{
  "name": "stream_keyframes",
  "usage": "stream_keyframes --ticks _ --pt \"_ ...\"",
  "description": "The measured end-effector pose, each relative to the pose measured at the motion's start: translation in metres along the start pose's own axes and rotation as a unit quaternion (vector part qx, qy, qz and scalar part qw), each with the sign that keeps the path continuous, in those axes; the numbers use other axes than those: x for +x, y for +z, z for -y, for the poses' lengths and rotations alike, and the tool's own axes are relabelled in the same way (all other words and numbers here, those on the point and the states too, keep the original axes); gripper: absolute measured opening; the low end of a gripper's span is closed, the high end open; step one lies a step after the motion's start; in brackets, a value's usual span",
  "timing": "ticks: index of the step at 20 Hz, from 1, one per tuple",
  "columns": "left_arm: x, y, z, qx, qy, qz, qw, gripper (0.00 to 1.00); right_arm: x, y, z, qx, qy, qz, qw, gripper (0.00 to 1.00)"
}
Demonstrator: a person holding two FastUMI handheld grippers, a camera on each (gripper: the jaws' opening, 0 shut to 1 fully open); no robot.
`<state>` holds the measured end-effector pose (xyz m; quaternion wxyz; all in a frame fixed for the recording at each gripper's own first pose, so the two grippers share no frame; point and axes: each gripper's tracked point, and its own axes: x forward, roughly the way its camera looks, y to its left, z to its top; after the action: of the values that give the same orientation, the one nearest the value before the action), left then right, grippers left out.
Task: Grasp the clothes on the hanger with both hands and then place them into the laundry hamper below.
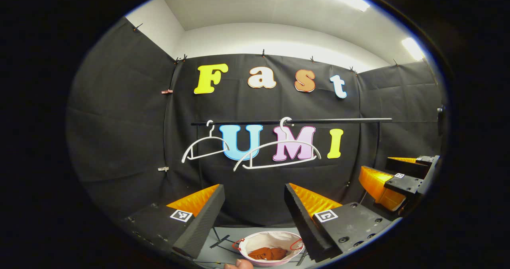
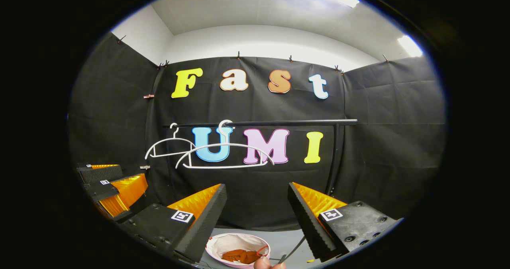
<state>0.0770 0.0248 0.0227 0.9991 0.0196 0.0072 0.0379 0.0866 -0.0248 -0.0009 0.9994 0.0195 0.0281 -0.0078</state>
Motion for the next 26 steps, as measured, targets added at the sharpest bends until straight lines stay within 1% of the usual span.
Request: stream_keyframes --ticks 1,3,4,5,6,7,8,10,12,13,14,19,20,21,23,24,26 --pt "-0.003 0.001 0.001 0.002 0.000 0.000 1.000 0.95 -0.004 0.001 0.002 0.000 -0.002 0.002 1.000 0.96" --pt "-0.010 0.002 0.003 0.004 0.001 0.003 1.000 0.95 -0.009 0.000 0.005 0.005 -0.003 0.003 1.000 0.97" --pt "-0.013 0.002 0.004 0.004 0.002 0.005 1.000 0.92 -0.012 0.001 0.008 0.008 -0.002 0.005 1.000 1.00" --pt "-0.016 0.002 0.005 0.003 0.000 0.007 1.000 0.92 -0.015 0.002 0.010 0.010 -0.003 0.008 1.000 1.00" --pt "-0.019 0.000 0.007 0.002 -0.002 0.009 1.000 0.95 -0.016 0.004 0.015 0.011 -0.006 0.011 1.000 0.99" --pt "-0.022 0.000 0.009 0.002 -0.004 0.009 1.000 0.95 -0.018 0.004 0.018 0.012 -0.010 0.015 1.000 0.96" --pt "-0.025 -0.002 0.009 0.002 -0.005 0.009 1.000 0.95 -0.016 0.004 0.017 0.013 -0.013 0.017 1.000 0.99" --pt "-0.028 -0.005 0.012 0.001 -0.009 0.007 1.000 0.95 -0.016 0.003 0.018 0.013 -0.016 0.021 1.000 0.99" --pt "-0.028 -0.008 0.015 0.002 -0.012 0.002 1.000 0.95 -0.019 0.003 0.020 0.011 -0.017 0.022 1.000 0.99" --pt "-0.027 -0.011 0.017 0.001 -0.015 -0.002 1.000 0.95 -0.019 0.002 0.020 0.011 -0.017 0.023 1.000 0.96" --pt "-0.027 -0.013 0.019 -0.001 -0.017 -0.004 1.000 0.95 -0.021 0.002 0.021 0.010 -0.017 0.024 1.000 0.99" --pt "-0.026 -0.011 0.027 -0.004 -0.027 -0.001 1.000 0.95 -0.027 0.002 0.023 0.004 -0.015 0.024 1.000 0.99" --pt "-0.026 -0.012 0.028 -0.005 -0.029 0.000 1.000 0.92 -0.027 0.001 0.023 0.003 -0.015 0.024 1.000 0.99" --pt "-0.026 -0.014 0.030 -0.006 -0.031 -0.001 1.000 0.95 -0.027 0.000 0.024 0.001 -0.017 0.023 1.000 0.99" --pt "-0.025 -0.018 0.031 -0.005 -0.032 -0.006 0.999 0.95 -0.026 -0.002 0.027 0.000 -0.020 0.021 1.000 0.99" --pt "-0.025 -0.019 0.031 -0.005 -0.033 -0.007 0.999 0.95 -0.026 -0.003 0.027 0.001 -0.021 0.019 1.000 0.96" --pt "-0.024 -0.019 0.031 -0.006 -0.033 -0.008 0.999 0.95 -0.026 -0.004 0.029 0.003 -0.023 0.017 1.000 0.96"
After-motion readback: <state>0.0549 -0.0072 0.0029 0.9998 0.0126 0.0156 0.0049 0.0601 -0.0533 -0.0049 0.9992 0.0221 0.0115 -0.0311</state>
